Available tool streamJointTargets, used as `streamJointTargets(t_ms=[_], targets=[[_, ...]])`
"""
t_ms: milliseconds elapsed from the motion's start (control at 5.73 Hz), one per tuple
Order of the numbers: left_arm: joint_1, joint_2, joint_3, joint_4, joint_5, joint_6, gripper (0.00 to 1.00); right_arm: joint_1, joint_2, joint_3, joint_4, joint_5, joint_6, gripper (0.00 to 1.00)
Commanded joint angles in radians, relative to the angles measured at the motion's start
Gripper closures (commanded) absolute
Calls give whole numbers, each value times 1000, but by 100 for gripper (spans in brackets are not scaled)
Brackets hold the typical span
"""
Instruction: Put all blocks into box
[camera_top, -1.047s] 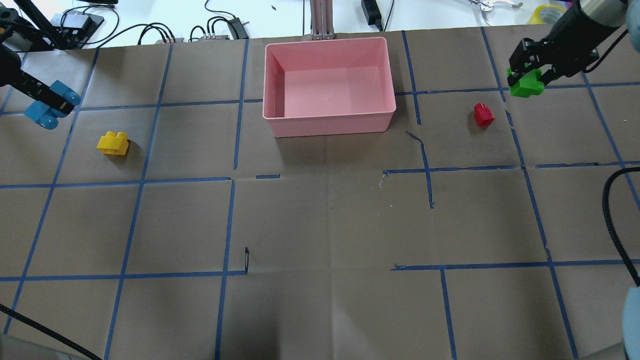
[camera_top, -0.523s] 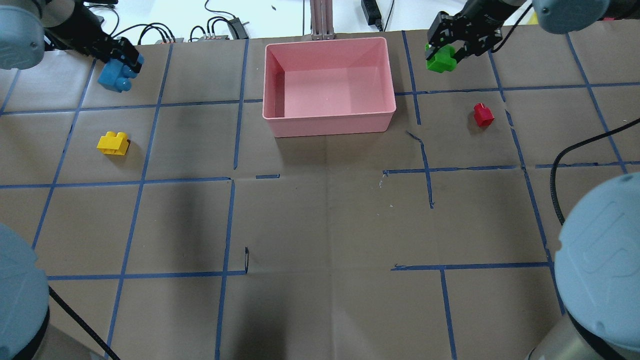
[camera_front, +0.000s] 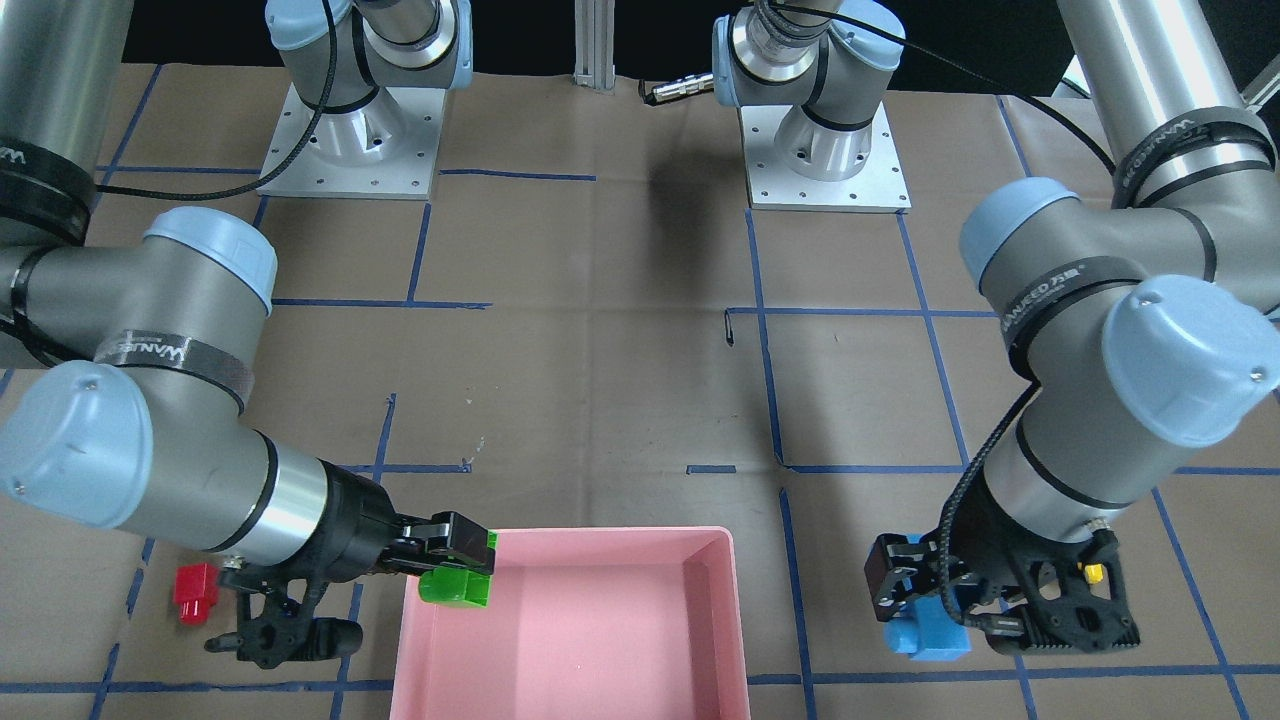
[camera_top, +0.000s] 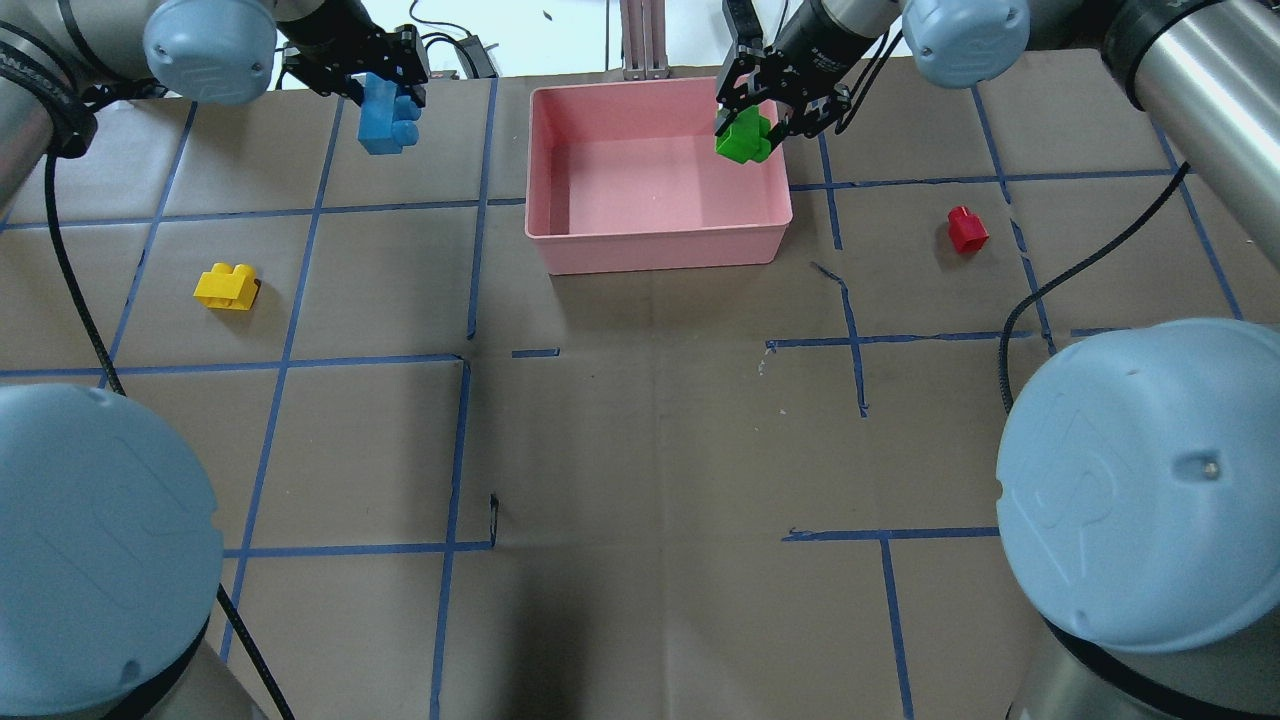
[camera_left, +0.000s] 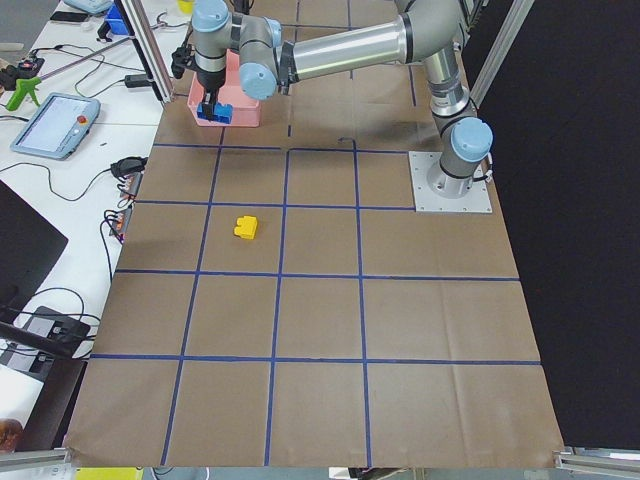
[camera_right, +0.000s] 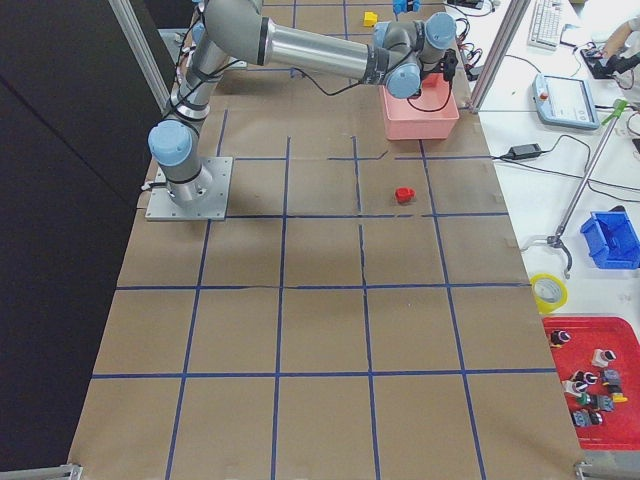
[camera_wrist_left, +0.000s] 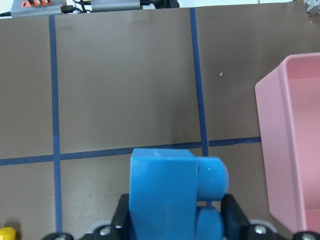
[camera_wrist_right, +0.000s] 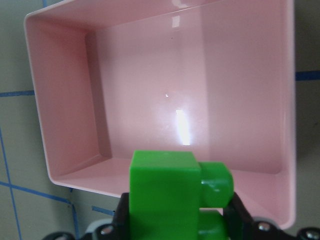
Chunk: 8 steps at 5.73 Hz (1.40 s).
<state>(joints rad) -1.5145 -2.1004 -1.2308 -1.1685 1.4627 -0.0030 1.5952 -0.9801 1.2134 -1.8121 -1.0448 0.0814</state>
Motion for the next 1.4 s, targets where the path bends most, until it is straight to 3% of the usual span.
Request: streamJointTargets(t_ms=[0,698,1047,1221], targets=[[-59,-48,40,4,-1,-153,93,22,29,-3,-74,60,35,1],[-170,-122,83,64,93,-378,93,-53,-26,-3,-58,16,-48,0],[-245,-165,85,131,110,-521,92,-142,-108,6,69,-181,-135,0],[-280,-200,96,169,151,-549,84,-170,-136,29,74,-314,-202,0]])
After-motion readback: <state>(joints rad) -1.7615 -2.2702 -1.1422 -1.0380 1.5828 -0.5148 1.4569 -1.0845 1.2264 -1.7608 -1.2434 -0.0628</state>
